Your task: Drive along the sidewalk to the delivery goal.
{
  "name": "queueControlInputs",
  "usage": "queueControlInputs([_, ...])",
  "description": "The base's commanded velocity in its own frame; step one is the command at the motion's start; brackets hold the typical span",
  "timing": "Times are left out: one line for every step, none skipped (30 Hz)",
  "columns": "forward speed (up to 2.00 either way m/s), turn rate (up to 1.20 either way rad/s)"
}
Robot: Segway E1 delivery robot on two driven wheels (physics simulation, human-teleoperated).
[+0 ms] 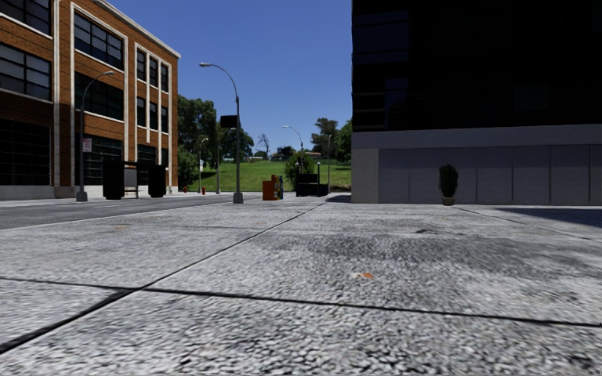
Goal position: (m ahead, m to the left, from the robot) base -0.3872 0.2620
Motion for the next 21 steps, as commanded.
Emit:
queueControlInputs([0.00,0.00])
queueControlInputs([0.00,0.00])
queueControlInputs([0.00,0.00])
queueControlInputs([0.00,0.00])
queueControlInputs([0.00,0.00])
queueControlInputs([0.00,0.00])
queueControlInputs([0.00,0.00])
queueControlInputs([0.00,0.00])
queueControlInputs([0.00,0.00])
queueControlInputs([0.00,0.00])
queueControlInputs([0.00,0.00])
queueControlInputs([0.00,0.00])
queueControlInputs([0.00,0.00])
queueControlInputs([0.00,0.00])
queueControlInputs([0.00,0.00])
queueControlInputs([0.00,0.00])
queueControlInputs([0.00,0.00])
queueControlInputs([0.00,0.00])
queueControlInputs([0.00,0.00])
queueControlInputs([0.00,0.00])
queueControlInputs([0.00,0.00])
